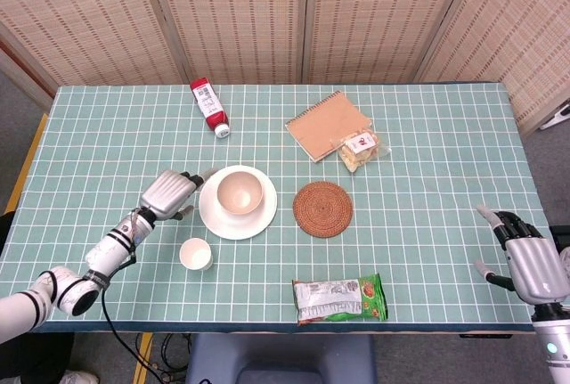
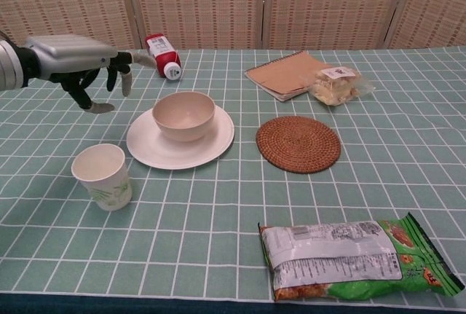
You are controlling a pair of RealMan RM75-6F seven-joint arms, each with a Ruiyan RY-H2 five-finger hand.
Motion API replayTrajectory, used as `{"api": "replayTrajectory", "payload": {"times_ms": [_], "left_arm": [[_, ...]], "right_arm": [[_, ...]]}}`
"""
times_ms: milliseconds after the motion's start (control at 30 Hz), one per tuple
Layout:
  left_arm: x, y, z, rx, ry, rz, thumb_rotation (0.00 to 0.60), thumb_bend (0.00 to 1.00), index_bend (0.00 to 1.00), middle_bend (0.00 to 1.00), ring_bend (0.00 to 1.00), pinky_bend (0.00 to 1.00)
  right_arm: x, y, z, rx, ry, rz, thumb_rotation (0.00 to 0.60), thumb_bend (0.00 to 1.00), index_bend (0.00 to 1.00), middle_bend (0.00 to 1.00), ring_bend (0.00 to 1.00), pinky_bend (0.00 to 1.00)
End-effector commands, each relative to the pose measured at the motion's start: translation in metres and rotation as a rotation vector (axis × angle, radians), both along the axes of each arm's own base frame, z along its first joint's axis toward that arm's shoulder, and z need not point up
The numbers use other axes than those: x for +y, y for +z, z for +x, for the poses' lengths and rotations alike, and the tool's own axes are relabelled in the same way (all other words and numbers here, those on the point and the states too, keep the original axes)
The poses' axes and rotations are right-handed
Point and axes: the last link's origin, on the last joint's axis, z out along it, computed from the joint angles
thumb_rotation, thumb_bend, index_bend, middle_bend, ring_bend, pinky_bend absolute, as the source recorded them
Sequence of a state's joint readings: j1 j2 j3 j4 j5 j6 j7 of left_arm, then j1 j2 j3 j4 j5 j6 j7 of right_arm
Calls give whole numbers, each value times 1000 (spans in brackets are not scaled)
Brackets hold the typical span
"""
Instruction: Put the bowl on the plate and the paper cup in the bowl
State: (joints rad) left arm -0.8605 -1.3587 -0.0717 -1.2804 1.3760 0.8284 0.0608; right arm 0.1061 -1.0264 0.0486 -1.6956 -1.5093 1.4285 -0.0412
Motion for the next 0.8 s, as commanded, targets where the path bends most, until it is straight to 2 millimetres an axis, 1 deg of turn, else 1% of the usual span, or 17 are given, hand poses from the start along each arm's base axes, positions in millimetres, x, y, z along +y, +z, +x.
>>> {"api": "replayTrajectory", "payload": {"times_ms": [33,167,267,333,500,667,800], "left_arm": [[-7,15,-10,-33,29,-5,600,249,68,317,309,488],[-16,29,-15,-48,42,-29,600,209,64,231,224,394],[-26,38,-17,-58,38,-46,600,207,59,193,196,356],[-33,41,-18,-65,36,-61,596,206,58,181,192,352],[-51,42,-17,-65,11,-117,572,206,59,170,190,346],[-64,42,-10,-51,-44,-158,554,206,60,163,189,324],[-74,44,-4,-35,-73,-189,496,206,57,134,151,291]], "right_arm": [[-1,-1,0,-1,1,4,600,228,124,237,157,304],[-3,-1,1,0,7,6,600,228,124,237,157,304],[-4,-2,1,2,8,9,600,228,124,237,156,304],[-5,-3,2,2,9,11,600,228,124,237,157,304],[-7,-4,2,0,10,15,600,228,124,237,157,304],[-8,-5,3,1,12,19,600,228,124,237,156,304],[-8,-5,4,0,15,17,600,228,124,237,156,304]]}}
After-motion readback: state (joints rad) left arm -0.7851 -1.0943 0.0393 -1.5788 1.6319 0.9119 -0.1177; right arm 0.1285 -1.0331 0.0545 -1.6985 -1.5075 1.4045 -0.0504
